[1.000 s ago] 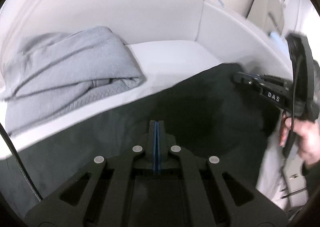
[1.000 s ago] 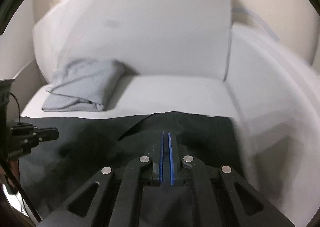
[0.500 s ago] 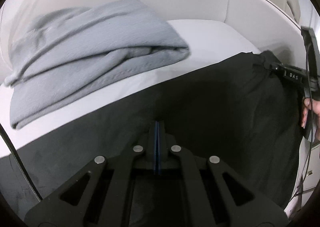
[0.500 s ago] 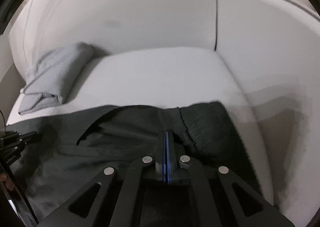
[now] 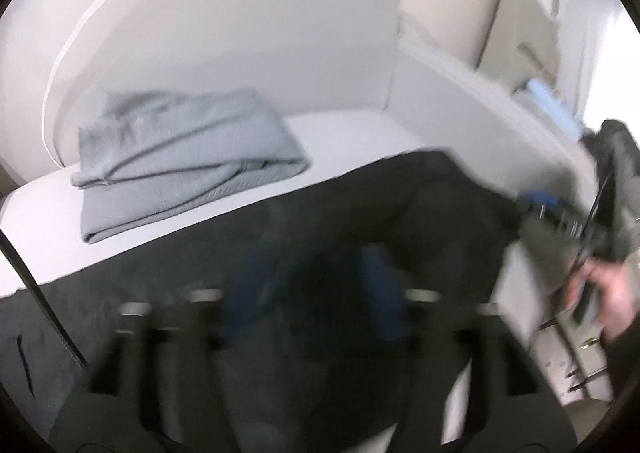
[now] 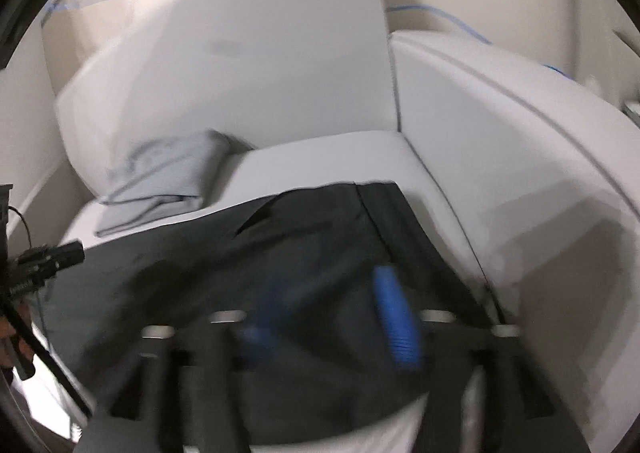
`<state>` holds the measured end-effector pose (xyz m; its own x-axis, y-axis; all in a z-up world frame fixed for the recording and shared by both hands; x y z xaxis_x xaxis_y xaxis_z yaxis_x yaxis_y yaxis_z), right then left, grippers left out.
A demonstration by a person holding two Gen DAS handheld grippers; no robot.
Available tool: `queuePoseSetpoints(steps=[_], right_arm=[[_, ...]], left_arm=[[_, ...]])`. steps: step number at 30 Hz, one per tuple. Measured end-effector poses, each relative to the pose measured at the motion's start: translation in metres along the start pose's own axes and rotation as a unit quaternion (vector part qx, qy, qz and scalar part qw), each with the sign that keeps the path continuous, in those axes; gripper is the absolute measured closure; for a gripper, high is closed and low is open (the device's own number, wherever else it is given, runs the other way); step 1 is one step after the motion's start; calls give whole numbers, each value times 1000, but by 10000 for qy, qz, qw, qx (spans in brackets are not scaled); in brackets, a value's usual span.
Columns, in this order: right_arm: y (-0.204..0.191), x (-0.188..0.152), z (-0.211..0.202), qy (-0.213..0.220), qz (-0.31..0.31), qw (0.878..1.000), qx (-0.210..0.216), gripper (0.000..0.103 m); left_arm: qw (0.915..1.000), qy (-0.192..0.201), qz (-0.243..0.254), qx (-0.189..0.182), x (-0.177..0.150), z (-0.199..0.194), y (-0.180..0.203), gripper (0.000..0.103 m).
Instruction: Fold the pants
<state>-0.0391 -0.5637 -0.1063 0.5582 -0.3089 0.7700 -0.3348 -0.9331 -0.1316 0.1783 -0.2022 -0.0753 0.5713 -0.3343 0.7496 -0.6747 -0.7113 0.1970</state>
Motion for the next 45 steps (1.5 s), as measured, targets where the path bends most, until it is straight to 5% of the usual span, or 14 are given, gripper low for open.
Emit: queuePoseSetpoints(steps=[3,8,17,23,26,29,36,37,41,45], right_arm=[[12,-33,-48,285,480,9984,63,11],[38,-80,-91,414,1633,9852,310,5],[42,-75,-65,530,2542,9650,369,5],[65,-64,-34,768,3677,9248,607,5],[76,-52,-21,721,3888,9179,347,5],[81,-49,-10,616,3892,9184,-354,5],[99,-47,21,571,4007,9109,-805,6],[100,-44,26,579,3995,9115,-794,7],[102,-41,42,501,3863,9183,-703,65],[104,-35,43,589,3872,9192,-420,79]], left_arm=[[9992,293,-136,-216,-2,-47,10,22],[9961,203,-629,-581,-13,-104,18,0],[9982,320,-478,-154,-54,-144,10,1],[9972,256,-667,-232,-59,-141,-17,1],[9960,426,-767,-152,-53,-153,-32,1],[9940,632,-891,-48,-49,-166,-47,1],[9900,899,-1085,48,-39,-182,-70,1],[9895,908,-1123,50,-39,-184,-72,1],[9882,936,-1204,126,-36,-186,-81,1],[9875,1009,-1171,318,-35,-191,-95,1]])
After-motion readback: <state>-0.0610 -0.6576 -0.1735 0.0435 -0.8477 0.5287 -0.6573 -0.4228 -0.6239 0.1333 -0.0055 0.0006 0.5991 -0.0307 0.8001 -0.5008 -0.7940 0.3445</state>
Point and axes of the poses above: each gripper's, at about its wrist camera, not at the fingertips, and z roughly the way its jaws point, y to its right, x to its top, the point moved 3 cm from there along z, roughly the way its jaws point, and after that the axes turned 2 degrees about y, right-handed, at the moved point
